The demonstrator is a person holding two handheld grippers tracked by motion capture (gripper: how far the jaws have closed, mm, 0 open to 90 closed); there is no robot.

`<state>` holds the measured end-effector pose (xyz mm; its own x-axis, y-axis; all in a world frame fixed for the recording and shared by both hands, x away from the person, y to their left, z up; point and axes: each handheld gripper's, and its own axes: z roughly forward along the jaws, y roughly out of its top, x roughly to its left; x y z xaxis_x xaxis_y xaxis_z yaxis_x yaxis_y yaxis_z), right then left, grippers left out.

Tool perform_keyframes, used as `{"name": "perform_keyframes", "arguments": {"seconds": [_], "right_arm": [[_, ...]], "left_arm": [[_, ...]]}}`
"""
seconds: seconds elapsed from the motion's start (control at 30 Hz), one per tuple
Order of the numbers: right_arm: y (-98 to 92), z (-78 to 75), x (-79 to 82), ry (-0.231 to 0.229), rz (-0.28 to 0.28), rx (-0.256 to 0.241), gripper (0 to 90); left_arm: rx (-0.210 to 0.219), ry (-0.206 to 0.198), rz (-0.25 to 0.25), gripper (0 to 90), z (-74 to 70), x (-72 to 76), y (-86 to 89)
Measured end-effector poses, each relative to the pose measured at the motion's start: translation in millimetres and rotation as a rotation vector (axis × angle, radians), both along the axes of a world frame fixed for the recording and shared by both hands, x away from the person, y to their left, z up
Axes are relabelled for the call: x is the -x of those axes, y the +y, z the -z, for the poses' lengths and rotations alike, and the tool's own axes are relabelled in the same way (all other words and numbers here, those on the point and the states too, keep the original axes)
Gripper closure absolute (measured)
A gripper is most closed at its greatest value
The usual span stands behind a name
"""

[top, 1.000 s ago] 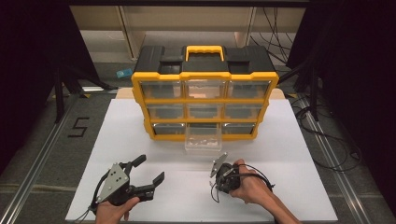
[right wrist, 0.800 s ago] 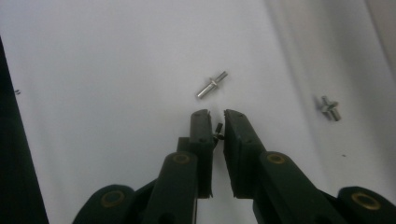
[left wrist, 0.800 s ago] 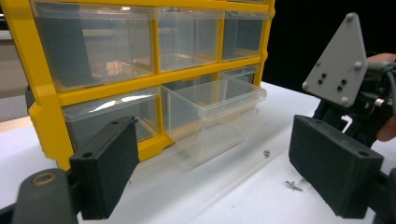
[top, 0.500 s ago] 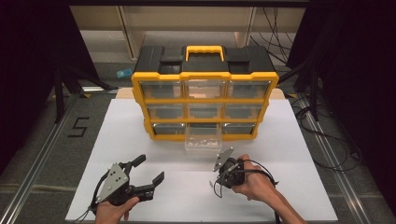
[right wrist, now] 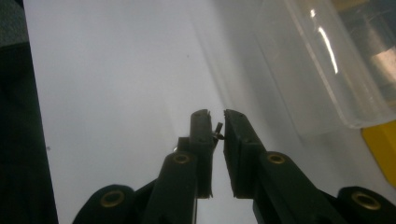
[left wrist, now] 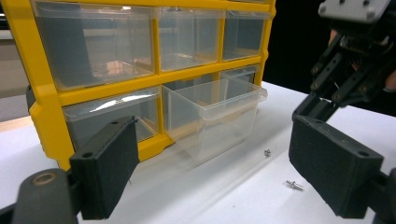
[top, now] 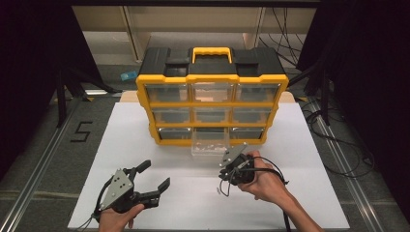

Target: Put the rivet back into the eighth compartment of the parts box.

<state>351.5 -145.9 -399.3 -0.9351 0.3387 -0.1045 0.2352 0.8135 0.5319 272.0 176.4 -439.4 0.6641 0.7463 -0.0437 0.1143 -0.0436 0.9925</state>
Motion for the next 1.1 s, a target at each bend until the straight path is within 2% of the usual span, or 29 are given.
{"name": "perform_keyframes", "arguments": {"seconds": [0.23, 0.27, 0.3, 0.37, 0.53, 0.8, 1.1], "right_arm": [[2.4, -17.5, -3.8, -0.035, 0.012, -0.049, 82.1], [3.2, -22.9, -5.4, -0.052, 0.013, -0.065, 82.1], [3.2, -22.9, -5.4, -0.052, 0.013, -0.065, 82.1], [4.5, -27.2, -6.6, -0.062, 0.014, -0.079, 82.1], [8.1, -36.5, -9.7, -0.093, 0.009, -0.103, 82.1], [8.6, -43.7, -18.2, -0.109, 0.03, -0.141, 82.1], [9.5, -49.5, -34.1, -0.146, 0.056, -0.174, 82.1]], "left_arm": [[0.0, -0.003, 0.0, 16.0, -0.1, -0.3, 0.1], [-0.001, -0.001, 0.001, 16.0, 0.1, -0.3, 0.1], [0.007, -0.014, 0.01, 16.0, 0.6, -1.5, -0.3], [-0.001, -0.002, -0.001, 16.0, 0.0, -0.4, 0.4], [0.0, -0.002, -0.001, 16.0, 0.0, -0.1, 0.2], [-0.002, -0.006, 0.001, 16.0, -0.3, -0.1, 0.3], [0.001, -0.006, 0.0, 16.0, -0.4, -0.3, 0.1]]}}
